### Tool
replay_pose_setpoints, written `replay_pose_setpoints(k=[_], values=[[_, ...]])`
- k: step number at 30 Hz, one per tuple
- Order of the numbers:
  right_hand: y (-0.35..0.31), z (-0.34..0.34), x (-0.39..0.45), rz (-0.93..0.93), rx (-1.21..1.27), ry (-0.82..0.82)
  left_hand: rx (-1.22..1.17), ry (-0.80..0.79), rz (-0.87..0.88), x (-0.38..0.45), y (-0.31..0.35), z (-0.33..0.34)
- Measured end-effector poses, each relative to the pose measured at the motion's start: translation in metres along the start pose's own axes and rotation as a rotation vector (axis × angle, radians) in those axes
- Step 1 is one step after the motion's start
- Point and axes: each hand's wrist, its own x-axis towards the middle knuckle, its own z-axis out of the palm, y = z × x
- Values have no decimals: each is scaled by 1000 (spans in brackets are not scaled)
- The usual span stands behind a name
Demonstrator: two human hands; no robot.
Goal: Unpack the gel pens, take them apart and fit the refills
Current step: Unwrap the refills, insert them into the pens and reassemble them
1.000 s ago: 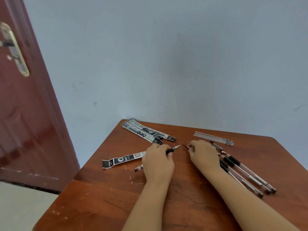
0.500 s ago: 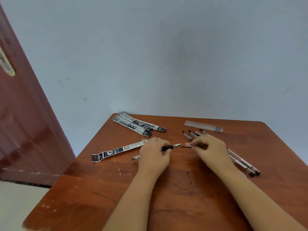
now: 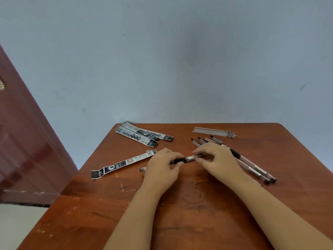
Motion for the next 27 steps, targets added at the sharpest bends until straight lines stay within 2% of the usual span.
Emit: replay_pose_setpoints(k=[6,13,19,27], values=[[0,-8,0,86,9,-124,17,-81,44,-2,2,-4],[1,-15,-1,91,70,-236,-60,-158,28,-5,2,-6],[4,-9,-1,27,65,-219,-44,-171,23,-5,0,-7],[6,13,-2,-77,-142,-73,117,-131,-40,0,0,-1]])
